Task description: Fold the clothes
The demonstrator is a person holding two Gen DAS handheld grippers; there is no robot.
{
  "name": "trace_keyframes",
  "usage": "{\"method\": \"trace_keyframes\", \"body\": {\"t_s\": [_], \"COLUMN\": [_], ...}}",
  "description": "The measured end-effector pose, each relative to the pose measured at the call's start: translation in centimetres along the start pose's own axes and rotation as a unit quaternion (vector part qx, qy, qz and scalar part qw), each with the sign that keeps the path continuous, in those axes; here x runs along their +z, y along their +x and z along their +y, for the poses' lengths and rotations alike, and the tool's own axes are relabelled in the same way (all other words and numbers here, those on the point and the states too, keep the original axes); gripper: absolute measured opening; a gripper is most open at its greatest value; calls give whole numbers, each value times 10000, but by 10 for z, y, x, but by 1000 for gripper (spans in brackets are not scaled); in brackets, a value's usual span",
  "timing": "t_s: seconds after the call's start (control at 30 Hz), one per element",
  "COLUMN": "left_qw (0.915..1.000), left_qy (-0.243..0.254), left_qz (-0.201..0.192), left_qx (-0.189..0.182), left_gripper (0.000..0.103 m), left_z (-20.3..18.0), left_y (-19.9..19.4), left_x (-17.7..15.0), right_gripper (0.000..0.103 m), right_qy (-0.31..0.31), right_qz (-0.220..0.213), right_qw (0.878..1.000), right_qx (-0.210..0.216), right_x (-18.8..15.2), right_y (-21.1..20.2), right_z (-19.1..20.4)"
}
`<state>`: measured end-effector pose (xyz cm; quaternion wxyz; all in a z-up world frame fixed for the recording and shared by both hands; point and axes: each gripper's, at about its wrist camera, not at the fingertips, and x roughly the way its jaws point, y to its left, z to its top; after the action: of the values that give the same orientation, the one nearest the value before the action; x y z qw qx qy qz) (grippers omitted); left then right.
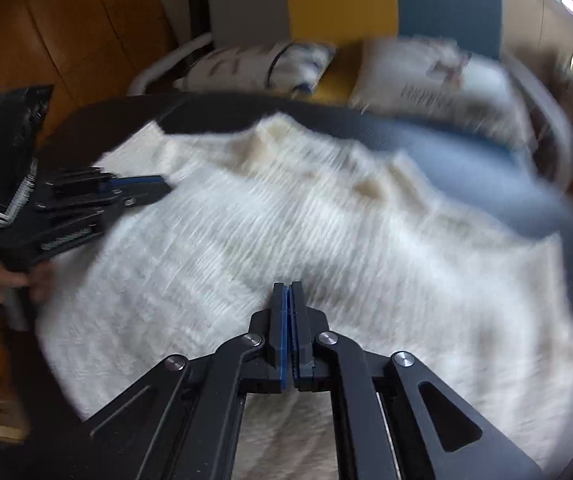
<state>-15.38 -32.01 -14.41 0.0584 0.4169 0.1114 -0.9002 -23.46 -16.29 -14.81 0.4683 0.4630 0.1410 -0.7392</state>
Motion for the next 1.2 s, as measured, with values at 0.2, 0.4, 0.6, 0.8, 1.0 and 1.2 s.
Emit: {"method": "trace_keyframes", "body": {"t_s": [0.2,0.4,0.6,0.8,1.0,1.2], "left_qw": [9994,9993,9975,9986,9993,9983], "left_qy": [-267,41,638,447,288,-192], "left_qz": [-208,-121,201,-135,106,71], "left_qx": [-104,-344,-236,-239,-209,-541], "left_gripper": [14,17,17,0,0,18], "left_z": [9,-1,-28,-22,-19,-1], "left_y": [-23,-31,-10,-16,5,-14], "left_x": [5,-4,-18,-11,-5,-8], "right_gripper": [50,65,18,6,6,6], "right_qy": [257,66,-510,-388,-398,-239], "right_qz": [-341,-42,4,-154,-102,-294], "right_qw": [9986,9999,9968,9980,9972,9973], "right_qx": [307,-84,-622,-476,-618,-627], "right_x": [10,18,14,13,19,13], "right_y": [-19,-1,11,3,9,4], "right_z": [-4,8,31,27,24,23]}}
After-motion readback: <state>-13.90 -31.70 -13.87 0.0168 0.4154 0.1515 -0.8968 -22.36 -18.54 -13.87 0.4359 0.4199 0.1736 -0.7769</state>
